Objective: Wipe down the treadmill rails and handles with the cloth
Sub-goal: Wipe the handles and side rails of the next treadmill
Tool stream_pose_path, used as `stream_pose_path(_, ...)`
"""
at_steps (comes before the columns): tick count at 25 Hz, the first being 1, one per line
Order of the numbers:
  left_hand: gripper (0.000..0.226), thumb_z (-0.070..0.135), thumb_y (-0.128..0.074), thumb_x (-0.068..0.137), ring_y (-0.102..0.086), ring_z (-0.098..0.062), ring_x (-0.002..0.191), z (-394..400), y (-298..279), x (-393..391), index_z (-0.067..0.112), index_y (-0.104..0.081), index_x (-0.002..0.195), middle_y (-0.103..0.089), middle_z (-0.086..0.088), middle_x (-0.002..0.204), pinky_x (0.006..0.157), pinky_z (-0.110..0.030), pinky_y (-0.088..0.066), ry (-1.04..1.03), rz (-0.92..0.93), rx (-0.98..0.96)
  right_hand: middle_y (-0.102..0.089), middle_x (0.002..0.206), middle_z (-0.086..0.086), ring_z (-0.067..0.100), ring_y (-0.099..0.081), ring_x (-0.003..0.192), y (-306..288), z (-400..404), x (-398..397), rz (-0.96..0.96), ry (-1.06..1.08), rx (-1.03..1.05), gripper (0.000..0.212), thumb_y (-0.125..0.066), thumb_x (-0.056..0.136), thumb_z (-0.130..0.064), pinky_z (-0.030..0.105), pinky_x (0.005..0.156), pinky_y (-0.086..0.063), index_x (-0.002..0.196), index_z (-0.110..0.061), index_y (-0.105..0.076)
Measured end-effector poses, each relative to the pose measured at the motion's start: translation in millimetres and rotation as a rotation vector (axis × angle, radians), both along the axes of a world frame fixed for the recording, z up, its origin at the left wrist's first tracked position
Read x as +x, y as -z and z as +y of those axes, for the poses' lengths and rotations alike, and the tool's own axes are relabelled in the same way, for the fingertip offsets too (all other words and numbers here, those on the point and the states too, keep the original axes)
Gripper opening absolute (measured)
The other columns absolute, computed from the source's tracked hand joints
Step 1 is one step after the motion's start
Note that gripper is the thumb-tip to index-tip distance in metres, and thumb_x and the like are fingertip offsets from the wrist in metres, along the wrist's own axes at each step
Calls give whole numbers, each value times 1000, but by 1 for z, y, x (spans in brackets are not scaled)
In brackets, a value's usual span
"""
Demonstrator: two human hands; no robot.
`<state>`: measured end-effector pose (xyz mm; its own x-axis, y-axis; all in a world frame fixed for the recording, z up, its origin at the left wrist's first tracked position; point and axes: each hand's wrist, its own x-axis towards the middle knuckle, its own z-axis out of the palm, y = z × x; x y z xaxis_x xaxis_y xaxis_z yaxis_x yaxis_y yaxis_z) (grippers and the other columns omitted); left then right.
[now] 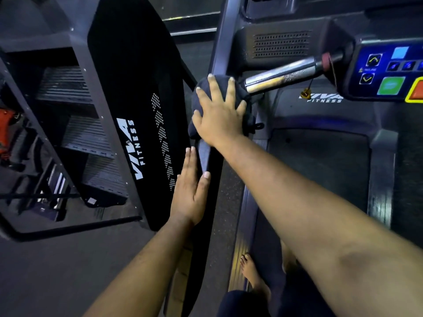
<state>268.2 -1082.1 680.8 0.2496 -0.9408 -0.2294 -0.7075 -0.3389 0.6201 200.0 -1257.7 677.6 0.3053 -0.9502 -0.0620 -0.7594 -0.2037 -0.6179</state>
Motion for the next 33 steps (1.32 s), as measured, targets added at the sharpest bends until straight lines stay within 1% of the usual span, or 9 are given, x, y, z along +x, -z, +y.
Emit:
stream_pose_path(6,83,71,-20,95,-6,-4,152,-4,-1,5,22,-2,159,-1,11,166,122,-54,-19,-2,34,-9,-18,165,3,39,-6,151,30,19,-18,-271,-104,-128,58,-43,93,-45,64,111,-29,149,-30,-41)
stream_pose_path(10,87,77,-19,91,-6,6,149,0,-3,1,25,0,158,-1,17,162,124,-44,-18,-33,85,-24,-4,165,5,24,0,154,50,90,-10,-763,172,220,68,-38,96,-44,51,124,-8,155,-21,-12)
stream_pose_path(12,86,74,-21,92,-7,6,149,-1,-3,3,23,-3,159,-4,14,164,124,-38,-17,-44,95,-20,-1,164,0,16,2,154,66,121,-15,-824,141,326,71,-34,95,-50,43,126,-3,152,-20,-4)
stream_pose_path(16,79,63,-22,96,-5,1,151,-2,0,1,19,-5,159,-5,8,166,125,-35,-13,-17,63,-18,-6,167,4,15,-5,154,61,41,-9,-921,384,510,84,-32,90,-61,43,125,-5,157,-15,-13)
stream_pose_path(18,83,68,-21,95,-5,2,151,-1,0,1,17,-5,159,-4,8,166,124,-30,-13,-8,68,-35,-5,167,3,15,-3,154,57,63,-6,-852,399,485,78,-33,93,-55,43,126,-5,157,-14,-13)
stream_pose_path(21,91,80,-19,89,-4,13,146,-2,-1,2,21,-9,158,-2,11,164,119,-18,-12,-8,103,-58,1,166,0,24,2,154,47,125,-12,-711,152,223,73,-40,95,-48,43,125,-5,158,-25,-10)
stream_pose_path(26,97,83,-17,86,5,25,136,-3,2,4,22,6,158,7,20,159,125,-47,-10,-25,106,-33,-6,167,-5,36,5,152,16,10,-4,-279,10,48,55,-51,93,-34,69,107,-33,147,-35,-42)
stream_pose_path(30,95,76,-23,87,2,10,143,8,-1,7,18,6,158,3,6,165,125,-49,-7,-154,186,-111,-19,165,-5,37,4,151,27,108,-18,-275,-128,-41,49,-49,94,-36,64,110,-33,143,-31,-50)
stream_pose_path(33,89,66,-20,88,-1,3,146,40,-4,8,16,0,158,-1,1,167,124,-48,-7,-237,178,-117,-19,164,-8,35,9,151,27,100,-30,-133,-302,-111,52,-46,92,-52,67,109,-32,142,-37,-48)
